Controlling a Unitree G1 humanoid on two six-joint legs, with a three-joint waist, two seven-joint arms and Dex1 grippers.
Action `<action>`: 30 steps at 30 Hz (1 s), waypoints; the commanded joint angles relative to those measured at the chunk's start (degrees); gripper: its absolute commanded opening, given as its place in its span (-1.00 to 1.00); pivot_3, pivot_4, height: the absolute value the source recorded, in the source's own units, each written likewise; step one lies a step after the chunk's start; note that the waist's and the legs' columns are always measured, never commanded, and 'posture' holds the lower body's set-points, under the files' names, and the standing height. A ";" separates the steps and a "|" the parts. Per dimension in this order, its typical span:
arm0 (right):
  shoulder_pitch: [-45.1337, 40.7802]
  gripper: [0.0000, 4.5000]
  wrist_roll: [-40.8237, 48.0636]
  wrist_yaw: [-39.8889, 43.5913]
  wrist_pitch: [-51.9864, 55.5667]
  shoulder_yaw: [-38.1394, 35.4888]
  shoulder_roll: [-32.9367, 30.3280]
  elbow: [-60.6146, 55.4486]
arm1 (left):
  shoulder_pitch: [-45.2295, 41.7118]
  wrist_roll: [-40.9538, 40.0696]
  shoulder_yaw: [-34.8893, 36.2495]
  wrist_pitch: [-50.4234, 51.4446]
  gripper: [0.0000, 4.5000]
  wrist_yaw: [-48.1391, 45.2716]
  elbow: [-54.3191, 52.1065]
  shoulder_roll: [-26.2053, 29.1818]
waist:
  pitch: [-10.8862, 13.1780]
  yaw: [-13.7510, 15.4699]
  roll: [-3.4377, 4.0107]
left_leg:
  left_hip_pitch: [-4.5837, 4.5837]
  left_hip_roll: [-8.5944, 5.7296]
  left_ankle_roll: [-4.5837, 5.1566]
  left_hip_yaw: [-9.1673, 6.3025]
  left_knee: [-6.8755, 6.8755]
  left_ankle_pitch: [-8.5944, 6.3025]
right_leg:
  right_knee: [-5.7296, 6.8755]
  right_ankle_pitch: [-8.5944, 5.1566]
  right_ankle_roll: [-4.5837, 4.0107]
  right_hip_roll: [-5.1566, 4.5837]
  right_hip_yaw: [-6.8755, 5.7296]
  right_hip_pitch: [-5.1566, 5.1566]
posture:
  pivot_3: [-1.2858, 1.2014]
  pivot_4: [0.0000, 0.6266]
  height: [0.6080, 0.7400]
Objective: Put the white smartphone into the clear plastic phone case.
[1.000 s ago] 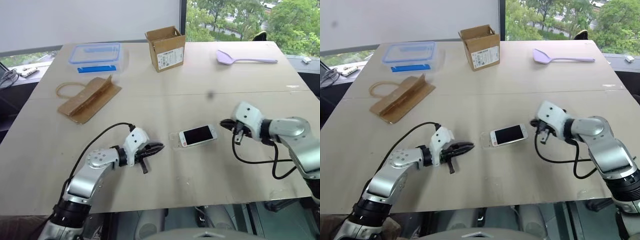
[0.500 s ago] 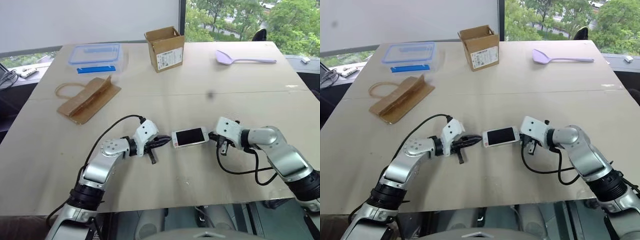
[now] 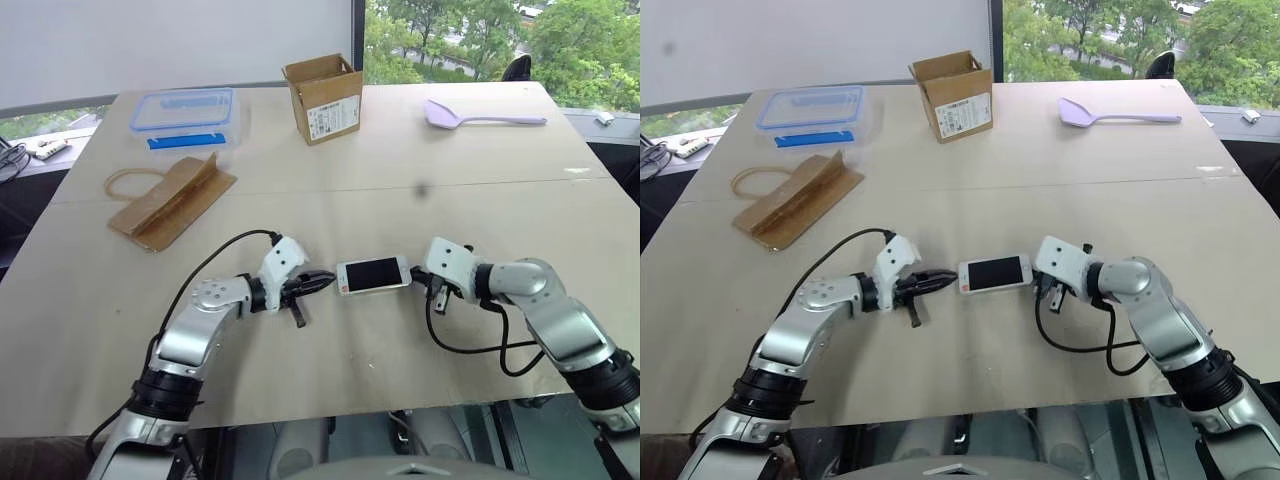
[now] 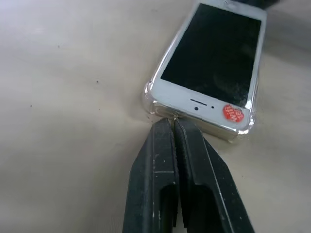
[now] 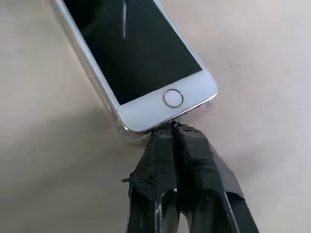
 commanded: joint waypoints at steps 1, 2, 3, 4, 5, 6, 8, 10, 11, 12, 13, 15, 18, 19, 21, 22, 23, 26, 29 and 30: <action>1.98 -1.00 7.76 1.29 1.96 -3.84 1.73 -8.93 | -0.22 -6.94 5.17 4.86 -0.93 -1.35 -2.12 0.44 | 0.03 0.18 -0.03 | -0.06 -0.01 0.00 -0.03 0.00 0.00 | 0.00 0.03 0.06 0.00 -0.03 -0.02 | 0.03 -0.52 1.00; 2.49 -1.00 8.49 0.67 2.35 -4.05 2.43 -9.69 | -0.33 -7.68 5.66 5.43 -0.93 -1.81 -2.22 0.57 | 0.03 0.21 -0.03 | -0.08 0.00 0.00 -0.07 0.00 0.00 | -0.01 0.09 0.16 0.00 -0.05 -0.03 | 0.03 -0.52 1.00; 2.72 -1.00 9.02 0.17 2.62 -4.15 2.78 -10.09 | -0.39 -8.01 5.79 5.75 -0.93 -2.12 -2.38 0.65 | 0.03 0.24 -0.03 | -0.08 -0.01 0.00 -0.08 0.00 0.00 | -0.01 0.09 0.16 -0.01 -0.05 -0.03 | 0.03 -0.52 1.00; 2.94 -1.00 9.65 -0.49 3.00 -4.49 3.40 -10.37 | -0.50 -8.16 5.67 5.90 -0.93 -2.41 -2.66 0.69 | 0.03 0.29 -0.03 | -0.08 -0.02 0.00 -0.07 0.00 0.00 | -0.02 0.08 0.15 -0.02 -0.05 -0.03 | 0.03 -0.52 1.00; 3.52 -1.00 9.74 -1.06 3.31 -4.98 3.27 -10.69 | -1.03 -8.96 5.50 6.76 -0.93 -2.27 -3.48 0.15 | 0.03 0.33 -0.03 | -0.07 -0.02 0.00 -0.07 0.00 0.00 | -0.04 0.05 0.10 -0.03 -0.05 -0.02 | 0.03 -0.52 1.00; 4.14 -1.00 9.48 -1.63 3.30 -5.48 2.76 -10.75 | -1.57 -9.77 5.36 7.64 -0.93 -2.10 -4.19 -0.35 | 0.03 0.47 -0.04 | -0.07 -0.03 0.00 -0.07 0.02 0.00 | -0.04 -0.01 0.00 -0.06 -0.02 -0.02 | 0.03 -0.52 1.00; 5.76 -1.00 8.77 -2.64 3.25 -7.08 1.11 -10.58 | -2.30 -7.47 3.99 6.43 -0.93 -1.54 -3.72 -0.16 | 0.04 0.97 -0.05 | -0.10 -0.04 0.00 -0.07 0.07 0.00 | -0.07 -0.01 0.00 -0.12 -0.07 0.03 | 0.03 -0.52 1.00; 7.06 -1.00 8.60 -3.17 2.92 -8.04 -0.40 -10.70 | -2.32 -4.84 3.35 4.82 -0.93 -0.89 -1.73 0.74 | 0.04 1.04 -0.06 | -0.12 -0.11 0.00 -0.06 0.07 0.00 | -0.08 -0.01 -0.01 -0.14 -0.07 0.03 | 0.03 -0.52 1.00; 7.65 -1.00 8.52 -3.45 2.75 -8.33 -1.00 -10.74 | -2.20 -4.64 3.61 4.41 -0.93 -0.84 -0.92 0.98 | 0.04 0.96 -0.06 | -0.12 -0.12 0.00 -0.01 0.07 0.00 | -0.08 -0.01 -0.01 -0.14 -0.03 0.02 | 0.03 -0.52 1.00; 8.26 -1.00 8.04 -3.58 2.23 -8.31 -1.88 -10.50 | -2.11 -4.47 3.85 3.89 -0.93 -1.03 -0.14 1.24 | 0.04 0.65 -0.06 | -0.11 -0.11 0.00 -0.02 0.06 0.00 | -0.08 -0.01 -0.01 -0.14 -0.03 0.02 | 0.03 -0.52 1.00; 8.93 -1.00 7.22 -3.82 1.26 -8.07 -2.83 -10.08 | -1.95 -4.26 3.95 3.26 -0.93 -1.44 0.36 1.58 | 0.04 0.49 -0.06 | -0.08 -0.09 0.00 0.00 0.04 0.00 | -0.08 -0.01 -0.02 -0.12 -0.02 0.02 | 0.03 -0.52 1.00; 9.73 -1.00 6.22 -4.68 -0.07 -7.91 -3.90 -8.93 | -2.08 -3.84 3.70 2.58 -0.93 -2.17 1.17 2.10 | 0.04 0.37 -0.06 | -0.08 -0.05 0.00 -0.02 0.01 0.00 | -0.07 -0.01 -0.02 -0.07 -0.03 -0.01 | 0.03 -0.52 1.00; 9.65 -1.00 6.72 -5.53 -0.78 -8.92 -3.95 -8.19 | -2.89 -3.15 3.07 1.38 -0.93 -3.16 2.26 2.50 | 0.04 0.35 -0.06 | -0.06 -0.04 0.00 -0.01 0.00 0.00 | -0.07 -0.02 -0.02 -0.05 -0.04 -0.01 | 0.03 -0.52 1.00; 9.44 -1.00 8.01 -5.52 -0.22 -9.78 -3.47 -8.59 | -3.19 -3.51 3.15 1.35 -0.93 -3.57 2.43 2.41 | 0.05 0.41 -0.07 | -0.06 -0.05 0.00 0.00 0.00 0.00 | -0.07 -0.02 -0.02 -0.06 -0.03 -0.01 | 0.03 -0.52 1.00; 9.11 -1.00 11.14 -5.08 1.00 -11.37 -2.43 -10.08 | -3.53 -5.59 3.52 2.33 -0.93 -5.12 1.62 2.07 | 0.05 0.47 -0.08 | -0.09 -0.05 0.00 0.00 0.03 0.00 | -0.08 -0.02 -0.01 -0.07 -0.03 0.00 | 0.03 -0.52 1.00; 8.93 -1.00 12.66 -4.70 1.40 -11.88 -1.96 -10.87 | -3.64 -6.88 3.44 3.31 -0.93 -6.10 0.71 1.88 | 0.05 0.50 -0.08 | -0.10 -0.05 0.00 0.00 0.04 0.00 | -0.08 -0.02 -0.01 -0.08 -0.03 0.00 | 0.03 -0.52 1.00; 8.83 -1.00 13.80 -4.30 1.69 -12.14 -1.70 -11.39 | -3.68 -7.70 3.23 4.02 -0.93 -6.76 -0.03 1.77 | 0.05 0.51 -0.08 | -0.11 -0.05 0.00 0.01 0.04 0.00 | -0.08 -0.01 -0.01 -0.09 -0.02 0.00 | 0.03 -0.52 1.00; 9.04 -1.00 15.67 -4.29 2.12 -11.49 -0.94 -12.41 | -3.38 -7.89 2.15 4.31 -0.93 -7.11 -1.15 1.43 | 0.05 0.48 -0.08 | -0.11 -0.05 0.00 -0.01 0.03 0.00 | -0.08 -0.01 -0.01 -0.09 -0.03 0.01 | 0.03 -0.52 1.00; 8.86 -1.00 15.22 -5.47 2.71 -9.67 -0.75 -12.33 | -3.60 -7.29 1.17 3.97 -0.93 -5.87 -1.19 -0.06 | 0.05 0.49 -0.08 | -0.10 -0.05 0.00 -0.02 0.03 0.00 | -0.08 -0.02 -0.01 -0.08 -0.04 0.01 | 0.03 -0.52 1.00; 8.51 -1.00 14.27 -6.15 2.89 -8.66 -0.73 -11.91 | -3.50 -7.08 0.83 3.83 -0.93 -5.61 -1.27 -0.61 | 0.05 0.49 -0.08 | -0.10 -0.05 0.00 -0.02 0.03 0.00 | -0.08 -0.02 -0.01 -0.08 -0.04 0.01 | 0.03 -0.52 1.00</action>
